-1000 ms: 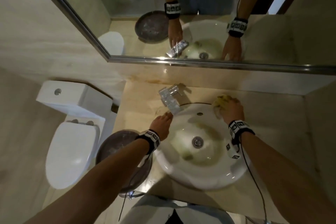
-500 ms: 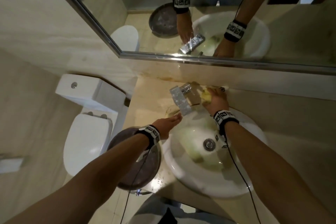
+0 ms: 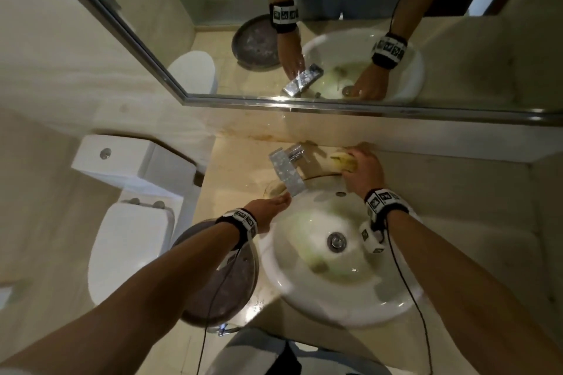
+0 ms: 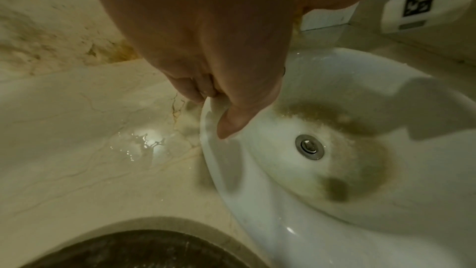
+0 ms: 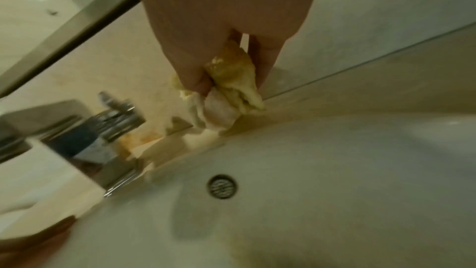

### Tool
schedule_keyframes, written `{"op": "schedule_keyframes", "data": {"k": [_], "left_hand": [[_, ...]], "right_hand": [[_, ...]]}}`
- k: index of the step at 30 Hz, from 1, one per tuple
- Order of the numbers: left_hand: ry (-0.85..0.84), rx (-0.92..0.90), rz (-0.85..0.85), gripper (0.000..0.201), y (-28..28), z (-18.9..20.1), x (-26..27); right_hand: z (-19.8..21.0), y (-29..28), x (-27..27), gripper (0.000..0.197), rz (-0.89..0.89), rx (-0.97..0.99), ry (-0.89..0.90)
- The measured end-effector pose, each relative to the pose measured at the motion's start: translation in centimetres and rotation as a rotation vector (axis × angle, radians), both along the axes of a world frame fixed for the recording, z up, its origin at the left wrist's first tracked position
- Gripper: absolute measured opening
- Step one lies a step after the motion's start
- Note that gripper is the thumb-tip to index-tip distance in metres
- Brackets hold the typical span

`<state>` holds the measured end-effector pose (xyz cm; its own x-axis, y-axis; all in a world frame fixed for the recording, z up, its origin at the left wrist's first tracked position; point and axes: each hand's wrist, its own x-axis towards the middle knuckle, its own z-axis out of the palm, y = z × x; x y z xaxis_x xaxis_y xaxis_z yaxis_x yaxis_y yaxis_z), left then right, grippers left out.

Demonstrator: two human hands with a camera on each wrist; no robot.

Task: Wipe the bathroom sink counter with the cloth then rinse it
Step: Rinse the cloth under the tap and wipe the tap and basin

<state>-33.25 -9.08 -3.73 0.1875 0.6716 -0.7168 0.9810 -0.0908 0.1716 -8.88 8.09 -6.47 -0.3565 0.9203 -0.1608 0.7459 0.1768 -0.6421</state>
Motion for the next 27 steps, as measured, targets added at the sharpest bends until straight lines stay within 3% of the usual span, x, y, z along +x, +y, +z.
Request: {"op": "schedule_keyframes", "data": {"k": [4,6,8,10,12,15,18,22,24,27], "left_hand": [[-0.022,0.005,-0.013,0.103,0.0,0.4,-0.1],[-0.031,-0.005,0.008,0.105,0.0,0.4,-0.1],[-0.032,-0.004,0.018,0.105,-0.1,0.3,-0.3],[-0.044,-0.002,0.017,0.105,-0.1,0.6,-0.2],[-0.039,-0.005,0.011,0.104,-0.1,0.5,-0.3],[-0.05,-0.005,0.02,0.104,-0.1,0.5,-0.3],[-0.049,-0.006,0.012,0.104,0.0,0.3,-0.5],[-0.039,-0.012,0.038,0.107,0.0,-0.2,-0.5],[-0.033,-0.004,0.051,0.104,0.0,-0.1,-0.2],[-0.012,0.022,0.054,0.097,-0.1,0.4,0.4]], "right_hand": [[0.9,0.0,7.6,0.052,-0.229,0.07,-0.06],[0.0,0.4,10.6,0.04,-0.328,0.054,-0.119],[-3.6,1.3,13.1,0.032,-0.331,-0.014,-0.177],[-8.8,2.3,15.0,0.057,-0.246,0.019,-0.196],[-10.0,2.5,14.3,0.049,-0.25,0.027,-0.239],[-6.3,2.0,10.2,0.031,-0.214,0.126,-0.222],[-4.9,2.1,7.1,0.025,-0.025,0.215,-0.28],[-3.7,2.9,2.1,0.042,0.155,0.097,-0.386],[-3.5,3.2,0.0,0.036,0.201,0.037,-0.447],[-2.2,2.6,-1.5,0.027,0.24,-0.018,-0.343]]}}
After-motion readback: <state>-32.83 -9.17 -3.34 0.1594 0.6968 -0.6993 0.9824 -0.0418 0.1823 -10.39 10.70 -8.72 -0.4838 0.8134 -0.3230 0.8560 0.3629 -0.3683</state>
